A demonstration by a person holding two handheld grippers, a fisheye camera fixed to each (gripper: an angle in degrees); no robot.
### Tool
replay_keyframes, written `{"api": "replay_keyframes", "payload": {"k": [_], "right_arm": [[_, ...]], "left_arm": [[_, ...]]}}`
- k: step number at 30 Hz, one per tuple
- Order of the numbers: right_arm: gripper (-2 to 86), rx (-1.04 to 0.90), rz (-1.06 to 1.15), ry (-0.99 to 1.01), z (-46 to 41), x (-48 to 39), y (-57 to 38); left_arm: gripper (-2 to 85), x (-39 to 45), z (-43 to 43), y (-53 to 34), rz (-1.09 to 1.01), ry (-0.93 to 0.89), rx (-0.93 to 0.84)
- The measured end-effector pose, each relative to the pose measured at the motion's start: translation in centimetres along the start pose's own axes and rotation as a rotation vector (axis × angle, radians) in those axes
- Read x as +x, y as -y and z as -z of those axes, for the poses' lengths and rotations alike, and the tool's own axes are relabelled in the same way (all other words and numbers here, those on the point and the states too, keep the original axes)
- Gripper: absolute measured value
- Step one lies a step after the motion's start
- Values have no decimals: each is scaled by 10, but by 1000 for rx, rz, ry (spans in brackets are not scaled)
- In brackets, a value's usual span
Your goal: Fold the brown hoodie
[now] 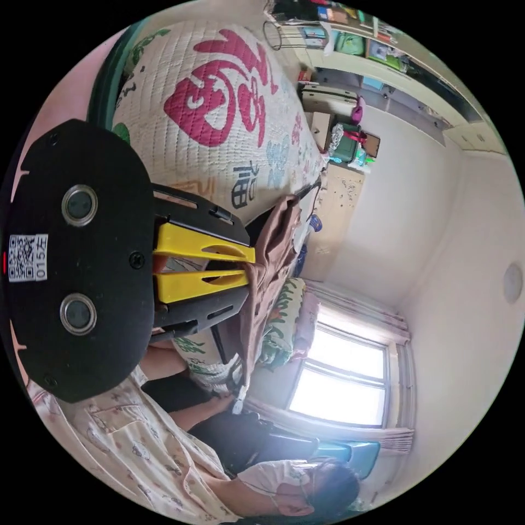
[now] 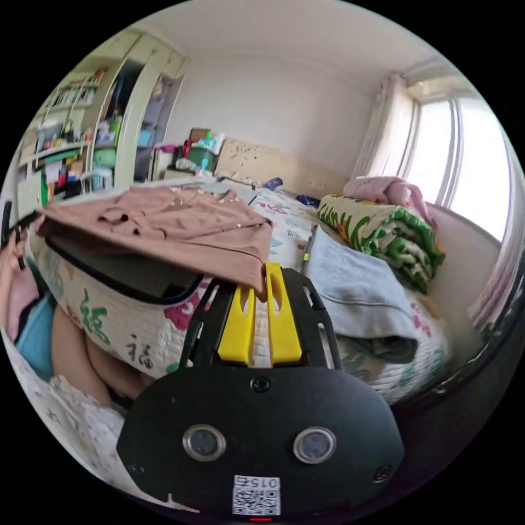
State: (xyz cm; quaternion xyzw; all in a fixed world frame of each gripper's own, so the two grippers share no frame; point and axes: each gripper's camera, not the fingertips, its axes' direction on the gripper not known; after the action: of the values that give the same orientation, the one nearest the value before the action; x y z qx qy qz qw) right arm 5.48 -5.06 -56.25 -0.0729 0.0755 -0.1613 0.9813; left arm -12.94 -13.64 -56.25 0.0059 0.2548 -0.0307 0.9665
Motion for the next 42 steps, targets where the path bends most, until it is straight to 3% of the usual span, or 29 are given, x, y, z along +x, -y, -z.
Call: {"api": "replay_keyframes", "payload": {"k": [5, 8, 10, 12, 14, 16, 19, 24, 30, 35, 39, 42], "right_arm": [[43, -125, 78, 84, -50, -32, -32], [54, -163, 33, 157, -53, -19, -51], [39, -229, -33, 29, -53, -2, -58], [34, -194, -37, -24, -42, 3, -56], [41, -80, -13, 60, -25, -3, -39], [50, 110, 53, 260, -13, -30, -3], [60, 175, 290, 444, -28, -104, 51], [93, 142, 509, 553, -87, -197, 114], [103, -42, 651, 611, -173, -259, 148], [51, -109, 535, 771, -223, -249, 185], [19, -131, 245, 1046, -288, -162, 234], [14, -16, -57, 837, -319, -31, 261]], "left_arm": [[17, 12, -16, -43, -114, 69, -165], [34, 7, 11, -65, -119, 113, -132], [54, 7, 31, -69, -103, 222, -74], [60, 19, 28, -60, -162, 260, -57], [69, 38, 7, -44, -246, 218, -37], [84, 66, -46, -18, -328, 98, -27], [98, 103, -144, 14, -393, -73, -153], [118, 151, -294, 33, -488, -164, -454], [115, 174, -398, 0, -598, -92, -690], [64, 147, -436, 1, -500, -160, -724], [23, 62, -434, 37, -251, -348, -624], [13, -41, -388, 76, -92, -142, -409]]}}
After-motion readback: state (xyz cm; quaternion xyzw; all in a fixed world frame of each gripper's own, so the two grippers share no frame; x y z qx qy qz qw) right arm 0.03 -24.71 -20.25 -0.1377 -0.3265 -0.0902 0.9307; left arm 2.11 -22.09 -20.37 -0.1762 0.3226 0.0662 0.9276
